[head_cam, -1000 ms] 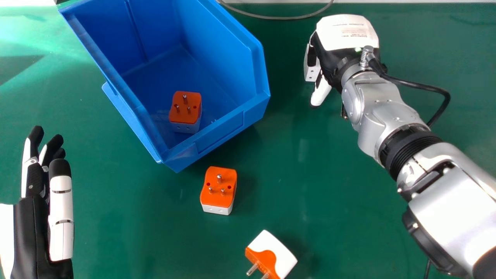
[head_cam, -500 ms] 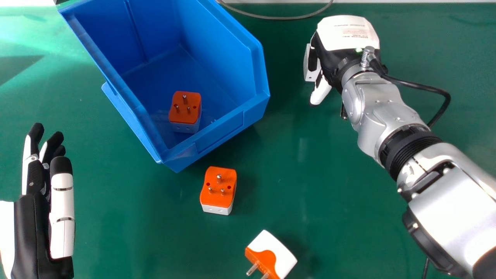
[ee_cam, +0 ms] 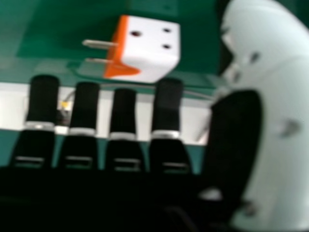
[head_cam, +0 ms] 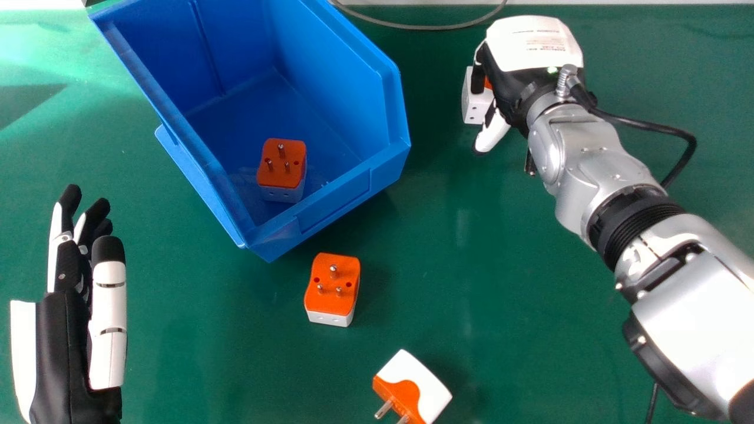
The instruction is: Pick all objects and put in blue box
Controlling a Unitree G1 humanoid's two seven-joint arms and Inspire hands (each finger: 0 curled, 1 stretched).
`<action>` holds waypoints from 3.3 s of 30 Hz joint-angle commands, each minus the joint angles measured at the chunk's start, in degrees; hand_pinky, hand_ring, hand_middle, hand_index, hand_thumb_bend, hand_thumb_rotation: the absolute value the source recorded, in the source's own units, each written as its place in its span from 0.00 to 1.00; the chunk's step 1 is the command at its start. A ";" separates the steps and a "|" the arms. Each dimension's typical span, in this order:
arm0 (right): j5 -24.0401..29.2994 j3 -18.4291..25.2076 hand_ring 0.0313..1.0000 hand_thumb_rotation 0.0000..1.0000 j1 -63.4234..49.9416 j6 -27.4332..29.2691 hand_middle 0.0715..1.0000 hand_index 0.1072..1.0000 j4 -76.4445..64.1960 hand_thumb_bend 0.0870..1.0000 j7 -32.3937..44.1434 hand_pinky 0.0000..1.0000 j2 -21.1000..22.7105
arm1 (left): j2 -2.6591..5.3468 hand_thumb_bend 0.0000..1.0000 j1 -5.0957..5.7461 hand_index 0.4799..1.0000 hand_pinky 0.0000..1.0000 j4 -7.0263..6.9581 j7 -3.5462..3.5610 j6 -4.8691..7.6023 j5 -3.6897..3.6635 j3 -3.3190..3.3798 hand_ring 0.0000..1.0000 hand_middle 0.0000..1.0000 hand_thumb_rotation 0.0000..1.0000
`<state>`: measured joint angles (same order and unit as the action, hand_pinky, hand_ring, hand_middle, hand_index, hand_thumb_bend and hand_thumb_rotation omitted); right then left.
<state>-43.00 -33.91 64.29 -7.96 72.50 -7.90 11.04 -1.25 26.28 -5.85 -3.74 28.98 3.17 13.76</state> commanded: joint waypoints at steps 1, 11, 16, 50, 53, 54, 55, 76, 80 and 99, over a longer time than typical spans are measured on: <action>-0.39 0.06 0.76 0.17 2.43 -0.88 0.80 0.71 -2.22 0.60 0.54 0.62 1.14 | -0.15 0.46 0.06 0.92 0.90 0.04 0.19 0.77 -0.78 -0.16 0.91 0.92 0.99; -1.58 -0.82 0.87 0.31 3.61 -2.84 0.91 0.86 -5.57 0.70 3.54 0.74 2.49 | -0.45 0.47 -1.39 0.92 0.91 2.45 1.18 2.13 -1.89 -0.21 0.91 0.93 0.98; -1.36 -1.01 0.92 0.35 4.15 -2.01 0.95 0.90 -4.09 0.75 3.63 0.81 1.82 | -0.56 0.48 -1.34 0.93 0.91 2.41 1.76 2.48 -2.68 -0.09 0.92 0.94 0.98; -0.54 -2.34 0.95 0.40 5.49 -0.59 0.99 0.95 3.12 0.78 4.81 0.83 -0.88 | -0.59 0.44 3.52 0.99 0.97 -1.20 0.43 3.28 -0.04 1.55 0.95 0.96 1.00; -0.10 -1.83 0.94 0.39 5.47 -0.49 0.98 0.95 3.09 0.77 4.98 0.82 -0.83 | -0.61 0.44 3.55 1.00 0.98 -1.48 0.83 3.22 -0.90 1.47 0.96 0.96 1.00; -0.13 -1.83 0.93 0.39 5.46 -0.39 0.98 0.95 3.10 0.77 5.00 0.82 -0.80 | -0.63 0.43 3.53 1.00 0.98 -1.53 0.92 3.20 -1.14 1.47 0.96 0.96 1.00; -0.30 -2.00 0.93 0.39 5.49 -0.30 0.98 0.95 3.15 0.77 5.23 0.82 -0.74 | -0.61 0.43 3.45 1.00 0.98 -1.54 1.05 3.20 -1.55 1.46 0.96 0.96 1.00; 0.32 -1.21 0.81 0.35 5.02 0.53 0.87 0.85 3.07 0.76 8.54 0.60 0.13 | 0.76 0.47 5.47 0.97 0.97 -4.85 0.47 0.38 -2.16 1.71 0.96 0.96 1.00; -0.04 -1.42 0.81 0.36 4.94 0.33 0.86 0.84 3.13 0.75 8.82 0.60 0.14 | 0.64 0.47 5.57 0.95 0.96 -5.11 0.58 0.31 -2.06 1.84 0.95 0.95 1.00; 1.86 1.19 0.74 0.33 4.48 -0.09 0.81 0.79 3.13 0.74 9.66 0.53 -0.41 | 0.08 0.39 5.48 0.96 0.92 -4.71 0.98 1.30 -2.26 2.17 0.94 0.95 1.00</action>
<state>-41.58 -33.52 67.47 -7.88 76.02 2.73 10.49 -0.66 31.60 -10.24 -2.66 28.80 1.13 15.11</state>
